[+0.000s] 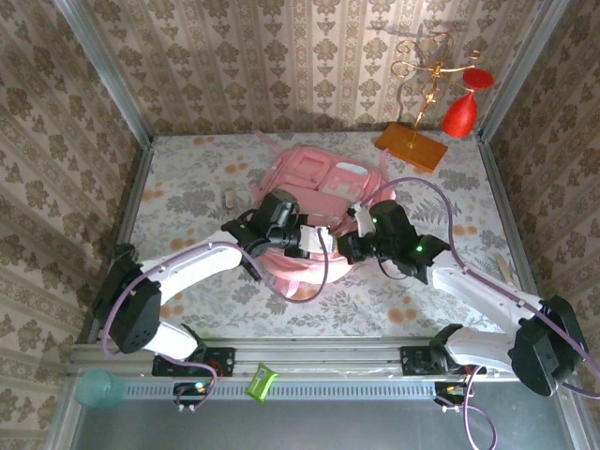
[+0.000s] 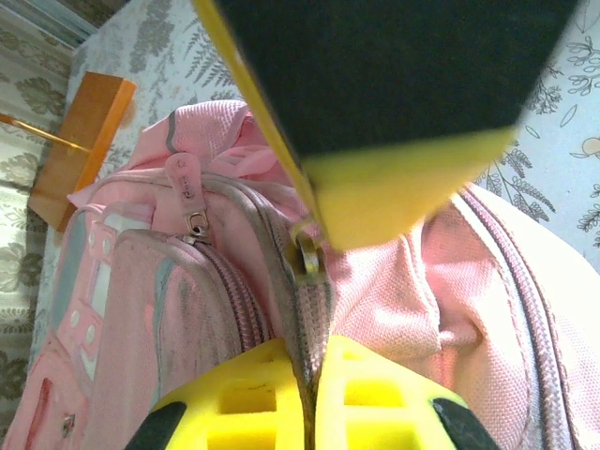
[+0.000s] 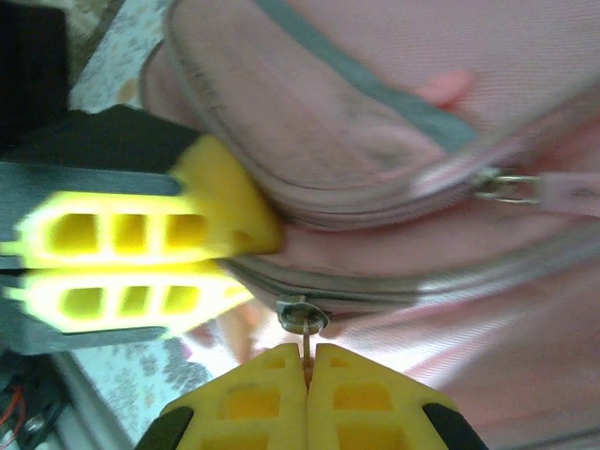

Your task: Pack books, pencil case, and school supplies into a backpack

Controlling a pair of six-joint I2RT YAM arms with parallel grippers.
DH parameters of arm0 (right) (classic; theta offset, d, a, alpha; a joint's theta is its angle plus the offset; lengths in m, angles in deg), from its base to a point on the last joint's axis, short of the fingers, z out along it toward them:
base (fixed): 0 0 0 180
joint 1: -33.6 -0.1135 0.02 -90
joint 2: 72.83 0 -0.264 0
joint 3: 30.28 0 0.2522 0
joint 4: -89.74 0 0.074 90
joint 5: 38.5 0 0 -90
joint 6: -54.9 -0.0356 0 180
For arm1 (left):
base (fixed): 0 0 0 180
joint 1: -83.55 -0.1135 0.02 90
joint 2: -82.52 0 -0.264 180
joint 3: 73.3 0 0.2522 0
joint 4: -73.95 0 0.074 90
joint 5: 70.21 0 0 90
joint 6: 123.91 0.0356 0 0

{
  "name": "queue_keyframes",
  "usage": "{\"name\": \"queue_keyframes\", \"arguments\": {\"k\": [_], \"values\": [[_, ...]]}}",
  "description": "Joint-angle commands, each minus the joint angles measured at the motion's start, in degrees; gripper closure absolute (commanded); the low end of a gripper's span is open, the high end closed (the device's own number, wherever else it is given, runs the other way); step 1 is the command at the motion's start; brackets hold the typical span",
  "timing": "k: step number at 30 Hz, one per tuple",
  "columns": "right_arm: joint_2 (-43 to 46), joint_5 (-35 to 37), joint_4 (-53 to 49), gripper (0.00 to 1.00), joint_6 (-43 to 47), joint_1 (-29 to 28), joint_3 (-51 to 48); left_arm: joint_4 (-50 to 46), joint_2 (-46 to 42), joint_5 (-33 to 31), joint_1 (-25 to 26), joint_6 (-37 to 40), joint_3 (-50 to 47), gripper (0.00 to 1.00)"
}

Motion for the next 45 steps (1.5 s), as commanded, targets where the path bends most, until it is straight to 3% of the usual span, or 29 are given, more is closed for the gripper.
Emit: {"name": "queue_keyframes", "arguments": {"k": [1,6,8,14,24,27,31,34,37,38,45], "values": [[2.3,14.5,-9.7,1.00,2.3,1.5,2.3,-1.1,-4.7,-0.5,-4.9,0.1,-2.4,1.00],[-1.4,30.0,-14.8,1.00,3.5,1.8,5.9,-0.6,-7.5,2.9,-7.3,0.7,-4.5,1.00],[-3.4,32.6,-14.9,1.00,3.8,3.3,7.2,0.4,-8.7,5.5,-8.3,0.6,-5.7,1.00],[-12.2,28.8,-10.7,1.00,4.5,11.3,10.2,2.7,-10.1,9.7,-10.0,0.3,-7.4,1.00],[-18.8,19.1,-8.0,0.99,8.9,13.7,14.5,6.5,-9.0,11.7,-9.9,-1.8,-9.8,1.00],[-17.5,14.3,-9.3,0.84,9.3,13.9,14.6,6.7,-7.6,11.3,-9.9,-2.4,-9.7,1.00],[-10.0,10.3,-12.5,0.54,9.8,13.7,13.0,9.0,-4.4,12.6,-8.2,-3.9,-9.9,1.00],[-5.0,1.9,-8.2,0.50,11.4,13.2,10.0,9.2,-1.9,14.3,-6.1,-3.3,-10.4,1.00],[-5.6,-5.7,0.8,0.48,12.3,11.9,7.0,8.8,-0.1,14.2,-5.8,-3.2,-11.8,1.00],[-6.9,-6.0,2.6,0.48,12.0,11.4,6.7,8.3,0.5,13.8,-5.7,-3.2,-11.9,0.95],[-14.8,-4.2,5.1,0.48,16.3,7.0,7.0,12.0,-3.9,17.1,-4.9,-14.3,-12.3,0.32]]}}
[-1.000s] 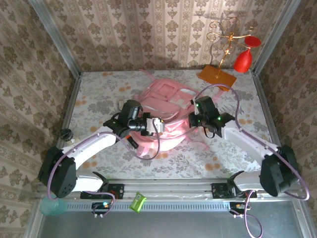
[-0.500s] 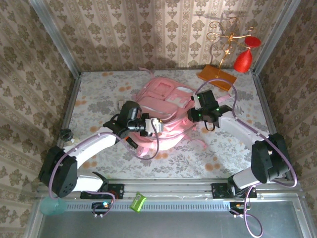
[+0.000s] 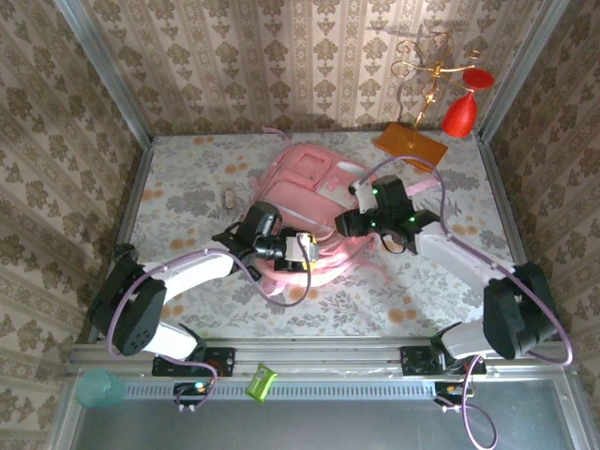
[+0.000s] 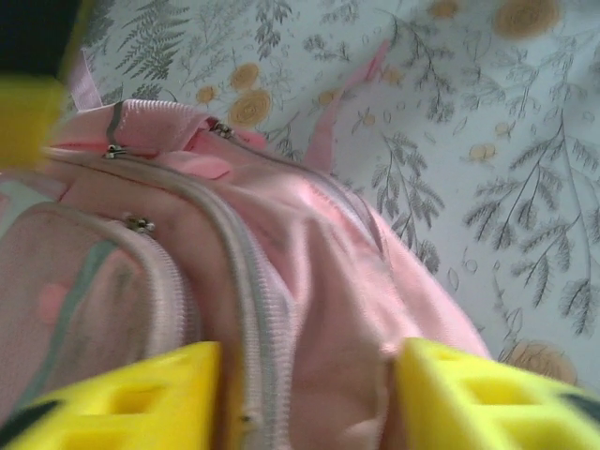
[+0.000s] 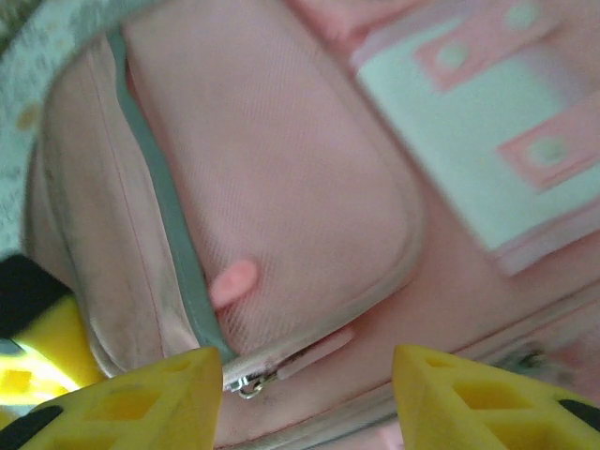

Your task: Pack books, pencil case, and school supplies into a backpack

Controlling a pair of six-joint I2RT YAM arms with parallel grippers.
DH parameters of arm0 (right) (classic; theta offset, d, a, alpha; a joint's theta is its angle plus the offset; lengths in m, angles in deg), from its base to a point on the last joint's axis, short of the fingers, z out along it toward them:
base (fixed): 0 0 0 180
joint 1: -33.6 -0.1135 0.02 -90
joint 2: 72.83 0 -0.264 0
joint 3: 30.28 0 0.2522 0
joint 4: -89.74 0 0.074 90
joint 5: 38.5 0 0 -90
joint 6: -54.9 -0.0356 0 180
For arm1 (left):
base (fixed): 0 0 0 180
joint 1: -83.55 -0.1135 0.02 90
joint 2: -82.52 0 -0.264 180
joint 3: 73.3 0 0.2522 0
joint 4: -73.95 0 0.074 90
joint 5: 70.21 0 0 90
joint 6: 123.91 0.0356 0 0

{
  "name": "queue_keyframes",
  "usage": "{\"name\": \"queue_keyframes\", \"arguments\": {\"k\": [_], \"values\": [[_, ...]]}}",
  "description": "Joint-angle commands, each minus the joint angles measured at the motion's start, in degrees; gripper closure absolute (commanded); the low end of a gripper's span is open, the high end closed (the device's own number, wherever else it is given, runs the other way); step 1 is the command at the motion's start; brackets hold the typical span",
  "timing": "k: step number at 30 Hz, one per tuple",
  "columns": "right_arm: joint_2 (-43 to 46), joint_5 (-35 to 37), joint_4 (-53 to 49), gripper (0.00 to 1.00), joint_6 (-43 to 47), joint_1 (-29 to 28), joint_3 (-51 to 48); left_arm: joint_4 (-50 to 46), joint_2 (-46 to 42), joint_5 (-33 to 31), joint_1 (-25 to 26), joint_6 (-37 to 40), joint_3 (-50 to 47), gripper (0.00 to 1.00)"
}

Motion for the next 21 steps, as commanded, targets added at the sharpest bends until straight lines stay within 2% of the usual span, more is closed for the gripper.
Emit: {"name": "queue_keyframes", "arguments": {"k": [1,5,7,9,11,14,15,16,18,21], "values": [[0.4,-1.5,3.7,0.48,5.4,-1.4,-2.3,3.8,-4.2,4.0,-0.3,-8.9,-0.5,0.28],[1.3,1.4,5.4,0.46,12.1,-1.9,-3.7,5.2,-8.1,4.6,-3.9,-18.7,-0.8,0.26],[0.3,3.7,5.5,0.45,15.1,-1.9,-2.9,9.6,-9.8,0.6,-6.0,-27.4,-2.0,0.27],[-1.4,4.3,4.8,0.44,17.6,-1.6,-1.2,12.1,-10.9,-6.1,-6.9,-34.5,-2.4,0.27],[-3.1,3.5,4.3,0.43,17.1,-0.7,0.3,9.7,-10.9,-14.6,-7.0,-41.3,-0.7,0.27],[-4.2,-3.3,3.7,0.43,14.1,1.0,2.1,-2.6,-10.0,-32.6,-7.5,-54.9,3.9,0.27],[-3.9,-4.0,4.6,0.42,12.4,1.3,2.1,-7.7,-9.9,-37.7,-8.3,-60.3,4.7,0.27],[-3.7,-4.2,5.4,0.41,10.4,1.8,2.1,-10.7,-10.1,-40.2,-9.5,-65.6,4.2,0.27],[-4.1,-4.6,7.7,0.39,5.1,3.4,2.4,-9.6,-10.3,-37.3,-12.1,-71.5,1.4,0.27],[-8.3,-4.8,11.3,0.36,-4.4,5.7,5.0,-4.9,-6.1,-28.9,-14.1,-77.0,1.5,0.28]]}}
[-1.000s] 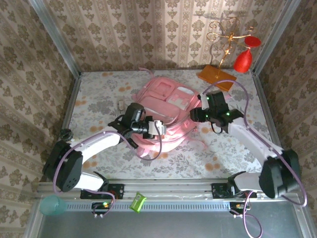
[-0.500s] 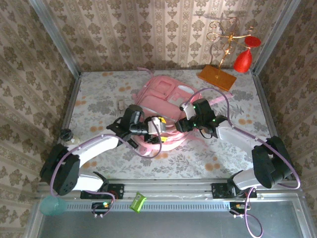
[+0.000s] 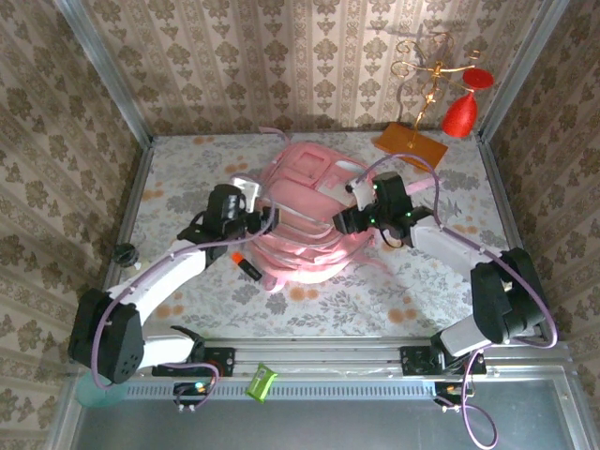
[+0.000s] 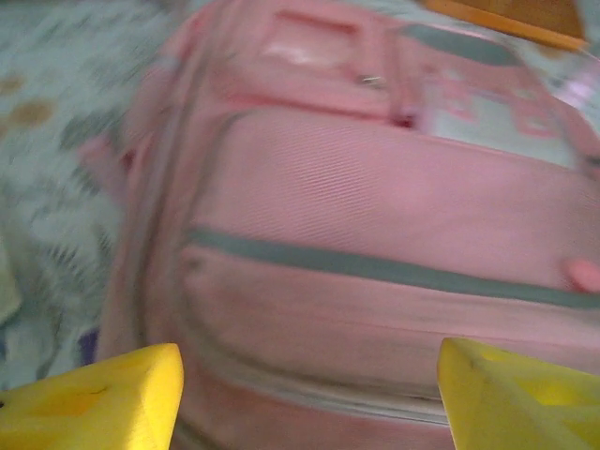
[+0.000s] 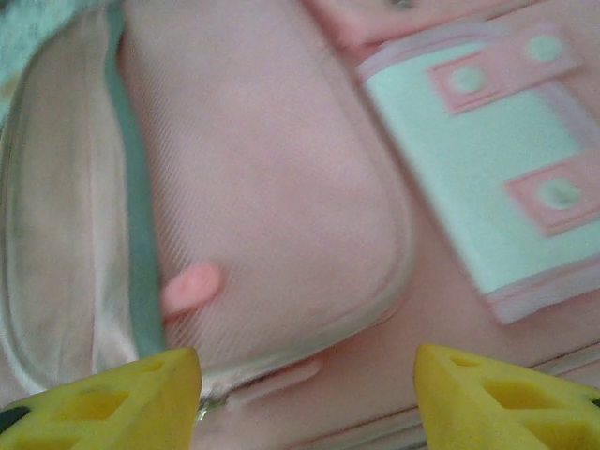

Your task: Pack books, pencil case, and school supplies into a backpack

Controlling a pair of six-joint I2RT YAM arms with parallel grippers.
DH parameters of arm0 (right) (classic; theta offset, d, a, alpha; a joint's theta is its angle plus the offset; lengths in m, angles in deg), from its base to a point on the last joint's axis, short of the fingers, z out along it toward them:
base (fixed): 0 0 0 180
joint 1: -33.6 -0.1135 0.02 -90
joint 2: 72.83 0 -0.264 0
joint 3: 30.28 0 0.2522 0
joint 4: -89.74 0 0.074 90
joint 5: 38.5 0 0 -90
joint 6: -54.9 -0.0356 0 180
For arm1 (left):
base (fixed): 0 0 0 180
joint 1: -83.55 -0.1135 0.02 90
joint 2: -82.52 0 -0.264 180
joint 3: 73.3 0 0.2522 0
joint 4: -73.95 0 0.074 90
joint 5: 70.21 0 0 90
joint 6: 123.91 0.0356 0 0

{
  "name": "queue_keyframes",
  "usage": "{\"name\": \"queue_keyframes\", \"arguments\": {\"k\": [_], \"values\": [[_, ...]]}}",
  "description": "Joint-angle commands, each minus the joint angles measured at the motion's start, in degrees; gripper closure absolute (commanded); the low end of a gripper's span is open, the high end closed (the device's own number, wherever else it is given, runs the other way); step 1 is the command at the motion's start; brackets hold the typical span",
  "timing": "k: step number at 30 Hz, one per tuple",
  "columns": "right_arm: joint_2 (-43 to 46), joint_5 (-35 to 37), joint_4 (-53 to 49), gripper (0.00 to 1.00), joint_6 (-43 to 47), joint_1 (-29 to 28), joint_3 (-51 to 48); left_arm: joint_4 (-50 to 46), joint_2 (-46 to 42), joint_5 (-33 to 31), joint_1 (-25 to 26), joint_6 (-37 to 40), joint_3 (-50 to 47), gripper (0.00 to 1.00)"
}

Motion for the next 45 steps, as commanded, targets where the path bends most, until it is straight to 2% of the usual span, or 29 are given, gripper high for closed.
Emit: {"name": "queue_keyframes", "arguments": {"k": [1,4,6,12,16,20,22,26,27,31,33,35,38,42,45], "values": [[-5.2,-1.7,5.2,0.35,-11.5,1.6,4.8,-0.3,5.3,4.1,-0.9,-13.3,1.5,0.29],[-9.5,-2.8,5.3,0.38,-15.8,1.6,7.2,1.8,12.5,10.6,-0.4,-14.8,6.6,0.33],[-9.8,-2.5,5.2,0.41,-17.0,2.0,6.3,2.4,16.3,12.4,0.1,-15.1,9.7,0.36],[-3.1,0.2,5.2,0.44,-19.9,3.2,-1.2,1.1,26.9,15.1,2.0,-13.6,20.2,0.37],[0.8,-1.2,8.5,0.45,-24.0,3.0,-6.5,0.6,32.3,14.9,1.4,-12.6,25.3,0.35],[1.7,-2.1,13.2,0.46,-27.8,0.7,-8.5,-1.2,37.3,16.5,-0.7,-11.0,31.2,0.35],[1.6,0.2,14.3,0.46,-28.9,-1.3,-8.1,-3.3,40.9,16.9,-1.3,-8.9,36.2,0.35],[1.4,6.1,15.2,0.45,-27.6,-1.6,-6.7,-9.2,47.9,18.2,-1.3,-4.8,47.7,0.34],[1.4,7.1,15.0,0.45,-26.7,-1.2,-6.2,-10.3,49.6,18.4,-2.9,-4.4,50.6,0.33],[2.9,7.5,11.9,0.45,-22.5,-0.3,-4.6,-13.3,52.2,16.5,-3.3,-3.6,58.6,0.30],[4.3,6.0,8.7,0.45,-20.0,-0.3,-4.1,-13.1,49.9,13.6,-3.7,-3.6,58.5,0.27],[5.8,7.7,4.9,0.45,-18.6,-0.2,-4.3,-12.0,45.3,8.2,-3.6,-3.0,55.1,0.25],[6.6,8.8,2.3,0.45,-19.3,1.1,-5.1,-9.2,34.7,-0.1,-2.2,-2.9,44.5,0.24],[5.5,6.5,0.2,0.47,-22.4,1.3,-2.6,-2.4,19.1,-7.5,6.3,-8.6,24.2,0.27],[0.4,3.3,-1.2,0.47,-24.7,1.4,1.4,-2.3,14.5,-10.6,14.3,-14.5,16.6,0.32]]}}
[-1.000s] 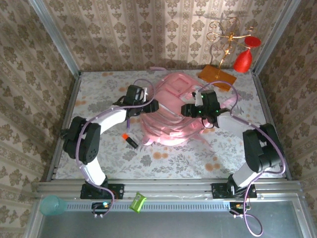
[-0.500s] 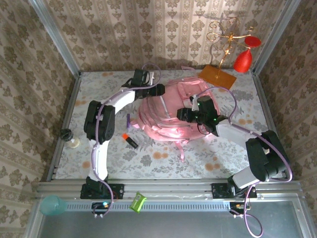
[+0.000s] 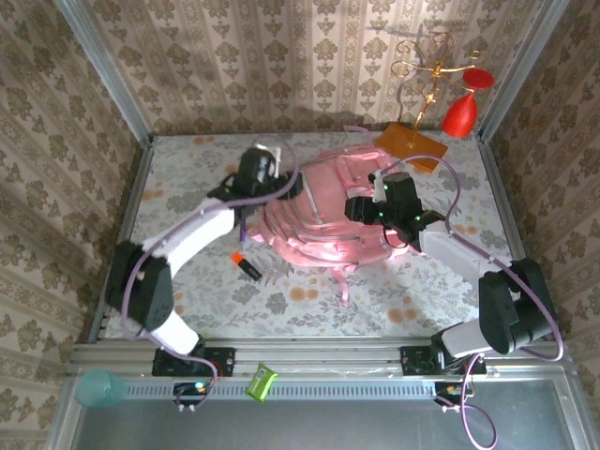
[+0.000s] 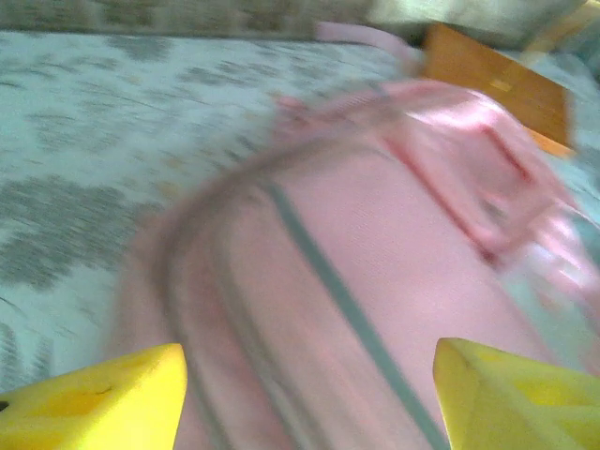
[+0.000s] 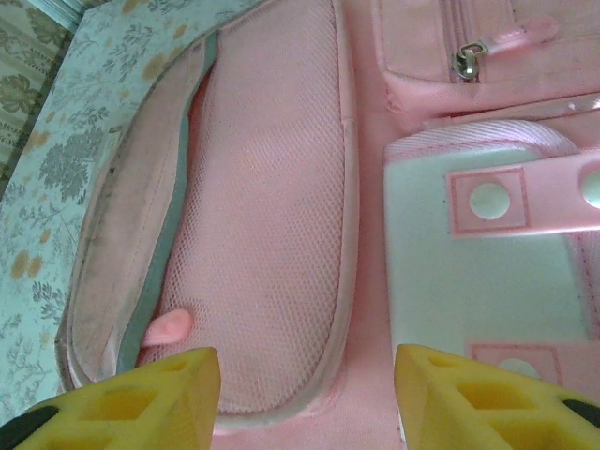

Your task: Pack books, pencil case, and school supplies into a backpack

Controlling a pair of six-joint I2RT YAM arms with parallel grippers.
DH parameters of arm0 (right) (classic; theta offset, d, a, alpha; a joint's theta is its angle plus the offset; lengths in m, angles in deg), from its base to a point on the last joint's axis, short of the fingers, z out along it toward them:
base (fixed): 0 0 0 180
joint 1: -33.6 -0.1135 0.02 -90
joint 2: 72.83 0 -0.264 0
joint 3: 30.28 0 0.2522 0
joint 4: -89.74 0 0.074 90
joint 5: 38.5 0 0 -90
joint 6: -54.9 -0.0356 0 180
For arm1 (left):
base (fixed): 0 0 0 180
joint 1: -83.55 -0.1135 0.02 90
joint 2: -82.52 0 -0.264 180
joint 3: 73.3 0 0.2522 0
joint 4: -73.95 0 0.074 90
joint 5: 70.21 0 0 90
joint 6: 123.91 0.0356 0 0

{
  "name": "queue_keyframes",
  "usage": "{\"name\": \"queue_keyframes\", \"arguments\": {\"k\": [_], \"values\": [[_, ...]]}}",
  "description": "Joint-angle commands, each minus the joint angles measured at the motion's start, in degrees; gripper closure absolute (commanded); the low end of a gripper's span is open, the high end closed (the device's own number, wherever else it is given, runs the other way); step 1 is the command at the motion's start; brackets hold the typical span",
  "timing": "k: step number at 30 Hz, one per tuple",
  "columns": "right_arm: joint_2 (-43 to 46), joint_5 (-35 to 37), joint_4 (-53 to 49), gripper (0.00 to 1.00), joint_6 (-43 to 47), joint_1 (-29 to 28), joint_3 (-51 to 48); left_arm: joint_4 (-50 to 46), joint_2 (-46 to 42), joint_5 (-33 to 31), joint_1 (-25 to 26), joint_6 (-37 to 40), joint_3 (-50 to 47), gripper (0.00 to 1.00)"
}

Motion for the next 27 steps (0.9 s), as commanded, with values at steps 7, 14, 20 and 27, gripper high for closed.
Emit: {"name": "queue_keyframes", "arguments": {"k": [7,14,20,27], "values": [[-12.5,-6.7,-6.4,0.44,-4.0,0.0,10.7,0.9,-1.8,-7.8,15.0,-9.2,-8.6,0.36],[-13.9,-8.9,-2.1,0.62,-8.5,-0.2,8.6,1.7,6.0,-2.0,17.5,-10.0,-3.0,0.46],[-11.8,-9.0,8.3,0.92,-18.4,-0.3,3.8,1.6,4.8,-3.3,18.4,-12.8,-5.2,0.52],[-8.3,-4.2,16.4,1.00,-27.1,-0.9,0.9,0.2,-3.3,-11.8,22.6,-15.0,-10.6,0.47]]}}
